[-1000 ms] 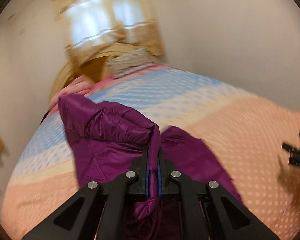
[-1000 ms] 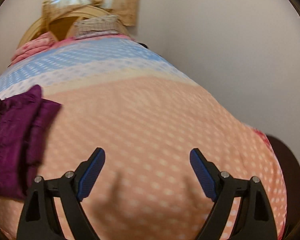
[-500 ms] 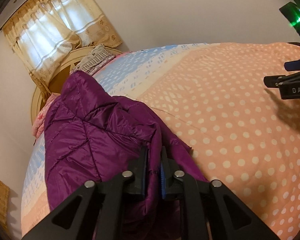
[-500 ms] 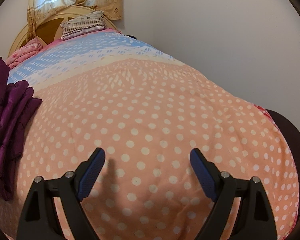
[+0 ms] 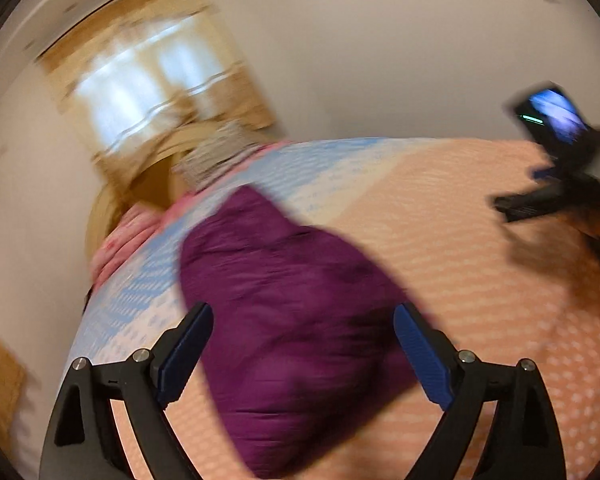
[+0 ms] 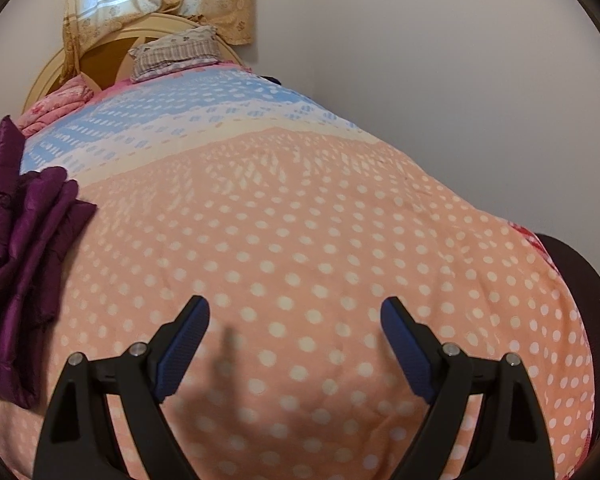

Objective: Fold large clothes
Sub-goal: 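Grasp the folded jacket with the right tool while the left tool presses it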

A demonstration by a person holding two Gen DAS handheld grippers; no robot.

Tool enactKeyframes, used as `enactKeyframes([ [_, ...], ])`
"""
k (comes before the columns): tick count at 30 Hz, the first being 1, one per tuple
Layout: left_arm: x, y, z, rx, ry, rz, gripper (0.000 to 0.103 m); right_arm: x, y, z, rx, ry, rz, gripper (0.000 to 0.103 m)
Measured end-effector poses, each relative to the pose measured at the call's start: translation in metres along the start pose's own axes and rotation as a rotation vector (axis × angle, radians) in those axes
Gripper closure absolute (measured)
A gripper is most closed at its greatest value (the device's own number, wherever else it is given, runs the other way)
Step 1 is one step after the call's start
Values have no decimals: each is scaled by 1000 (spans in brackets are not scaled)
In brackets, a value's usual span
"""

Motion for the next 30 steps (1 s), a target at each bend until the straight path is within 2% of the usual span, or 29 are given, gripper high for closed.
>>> enactKeyframes([
  [1, 24, -9, 0, 21, 58, 38, 11, 6, 0, 3, 3, 2, 14, 14],
  [4, 105, -48, -4, 118, 256, 194, 11, 37, 1, 23, 16, 27, 69, 27],
  [8, 167, -96, -9, 220, 400, 343, 11, 84, 5, 52, -3, 57, 110, 29],
  [12, 187, -134, -9, 263, 539, 289, 11, 140, 13, 82, -31, 110, 141, 30],
  [14, 186, -151, -4, 277, 579, 266, 11, 164, 17, 95, -43, 119, 153, 35],
  [17, 178, -165, 2, 284, 597, 232, 11, 198, 23, 117, -56, 112, 187, 42],
  [19, 167, -177, 7, 286, 573, 203, 11, 225, 26, 128, -61, 114, 218, 42],
  [21, 157, -185, 4, 293, 549, 211, 11, 244, 22, 134, -56, 122, 232, 43],
  [26, 127, -191, 3, 267, 528, 168, 11, 257, 2, 129, -69, 86, 203, 54],
  [28, 119, -194, 4, 271, 519, 161, 11, 250, -16, 122, -63, 75, 149, 57],
  [30, 113, -199, 7, 279, 516, 124, 10, 240, -33, 115, -37, 54, 122, 57],
])
Point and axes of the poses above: each gripper's, at about its wrist camera, not at the fingertips, and y roughly against the way its jaws point, x to its left, z to its top, the point moved 8 cm from there along -y, roughly the way its jaws point, and after that the axes turned 11 degrees about x, right-handed, at the moved point
